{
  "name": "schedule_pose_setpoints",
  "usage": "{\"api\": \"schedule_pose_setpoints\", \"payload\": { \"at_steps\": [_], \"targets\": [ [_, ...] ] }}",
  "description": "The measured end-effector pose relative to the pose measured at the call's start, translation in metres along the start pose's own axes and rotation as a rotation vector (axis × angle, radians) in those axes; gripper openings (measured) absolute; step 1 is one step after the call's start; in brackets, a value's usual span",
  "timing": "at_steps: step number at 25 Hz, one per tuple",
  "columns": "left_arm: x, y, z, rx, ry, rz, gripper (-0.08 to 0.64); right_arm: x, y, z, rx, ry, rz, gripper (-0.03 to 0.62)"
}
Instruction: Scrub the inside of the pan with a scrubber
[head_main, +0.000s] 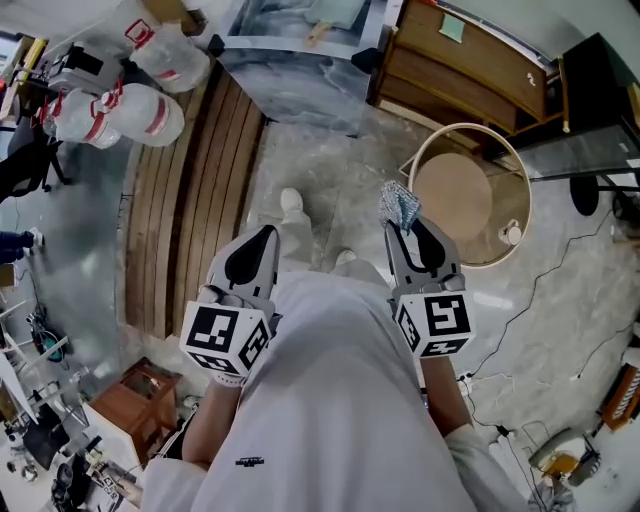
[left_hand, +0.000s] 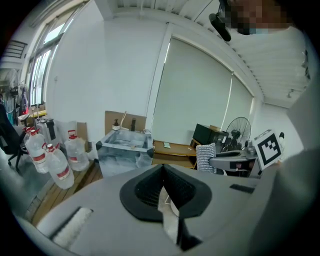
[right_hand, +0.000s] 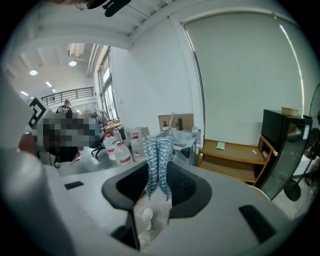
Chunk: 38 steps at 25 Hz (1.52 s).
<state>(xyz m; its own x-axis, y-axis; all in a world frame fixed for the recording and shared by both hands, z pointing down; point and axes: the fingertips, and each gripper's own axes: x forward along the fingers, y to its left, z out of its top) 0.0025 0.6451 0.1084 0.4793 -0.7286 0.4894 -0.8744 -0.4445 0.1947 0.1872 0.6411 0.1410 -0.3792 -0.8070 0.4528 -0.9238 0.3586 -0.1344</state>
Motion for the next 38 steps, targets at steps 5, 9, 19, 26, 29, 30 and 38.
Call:
{"api": "schedule_pose_setpoints", "payload": {
  "at_steps": [5, 9, 19, 26, 29, 30, 38],
  "targets": [
    [0.046, 0.033, 0.024, -0.020, -0.014, -0.016, 0.005, 0.054, -0.015, 0.021, -0.018, 0.023, -0.010, 0.116],
    [0.091, 0.083, 0.041, -0.049, -0.011, -0.051, 0.005, 0.114, -0.014, 0.046, -0.033, 0.036, -0.022, 0.115],
    [0.240, 0.225, 0.160, -0.031, 0.058, -0.215, 0.005, 0.305, -0.038, 0.169, 0.040, 0.072, -0.153, 0.117],
    [0.305, 0.296, 0.218, -0.031, 0.051, -0.281, 0.005, 0.389, -0.039, 0.227, -0.027, 0.108, -0.203, 0.117],
    [0.327, 0.311, 0.234, -0.039, 0.047, -0.285, 0.005, 0.408, -0.047, 0.238, -0.028, 0.115, -0.209, 0.117],
    [0.333, 0.314, 0.238, -0.037, 0.048, -0.285, 0.005, 0.414, -0.051, 0.241, -0.031, 0.117, -0.209, 0.117],
    [0.376, 0.308, 0.264, -0.006, 0.084, -0.260, 0.005, 0.454, -0.092, 0.261, -0.071, 0.135, -0.144, 0.115]
  ]
}}
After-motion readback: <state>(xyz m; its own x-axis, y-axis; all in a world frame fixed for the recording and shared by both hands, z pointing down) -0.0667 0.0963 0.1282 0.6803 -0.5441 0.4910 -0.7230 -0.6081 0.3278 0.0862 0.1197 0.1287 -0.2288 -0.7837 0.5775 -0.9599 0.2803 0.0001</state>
